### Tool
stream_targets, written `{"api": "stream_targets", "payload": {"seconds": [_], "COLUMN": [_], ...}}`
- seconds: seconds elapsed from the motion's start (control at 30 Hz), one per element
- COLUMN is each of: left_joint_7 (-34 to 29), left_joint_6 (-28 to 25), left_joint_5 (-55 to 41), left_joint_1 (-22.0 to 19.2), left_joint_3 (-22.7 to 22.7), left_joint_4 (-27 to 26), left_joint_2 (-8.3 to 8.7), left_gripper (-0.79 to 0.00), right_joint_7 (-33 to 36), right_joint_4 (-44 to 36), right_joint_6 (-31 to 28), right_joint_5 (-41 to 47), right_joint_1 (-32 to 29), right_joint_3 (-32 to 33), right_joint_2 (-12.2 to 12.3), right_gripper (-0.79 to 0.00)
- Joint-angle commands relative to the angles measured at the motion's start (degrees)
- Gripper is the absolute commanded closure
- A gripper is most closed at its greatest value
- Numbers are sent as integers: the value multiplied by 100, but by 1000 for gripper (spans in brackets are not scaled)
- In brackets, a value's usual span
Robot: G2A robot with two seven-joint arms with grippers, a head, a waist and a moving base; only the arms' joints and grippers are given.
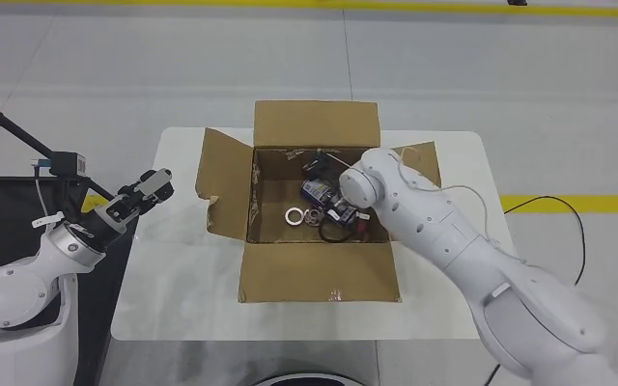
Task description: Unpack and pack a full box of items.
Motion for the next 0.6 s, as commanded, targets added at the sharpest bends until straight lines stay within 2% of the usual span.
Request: {"api": "stream_targets", "payload": {"seconds": [0.0,0.13,0.17,0.27,0.33,0.43,0.47,0.5,0.57], "left_joint_7": [0,0,0,0,0,0,0,0,0], "left_joint_6": [0,0,0,0,0,0,0,0,0], "left_joint_5": [0,0,0,0,0,0,0,0,0], "left_joint_1": [0,0,0,0,0,0,0,0,0], "left_joint_3": [0,0,0,0,0,0,0,0,0], "left_joint_4": [0,0,0,0,0,0,0,0,0], "left_joint_2": [0,0,0,0,0,0,0,0,0], "left_gripper": [-785,-785,-785,-785,-785,-785,-785,-785,-785], "right_joint_7": [-18,-33,-28,-23,-21,-19,-28,-36,-12], "right_joint_4": [96,265,302,396,452,514,515,507,465], "right_joint_6": [-30,-80,-95,-131,-157,-208,-234,-274,-351], "right_joint_5": [-22,-67,-78,-102,-86,-90,-63,-21,27], "right_joint_1": [-7,-23,-25,-29,-34,-30,-30,-29,-19], "right_joint_3": [-9,-13,-11,11,47,106,143,191,287], "right_joint_2": [-47,-134,-153,-199,-222,-241,-242,-238,-215], "right_gripper": [-739,-686,-628,-388,-277,-151,-58,0,0]}}
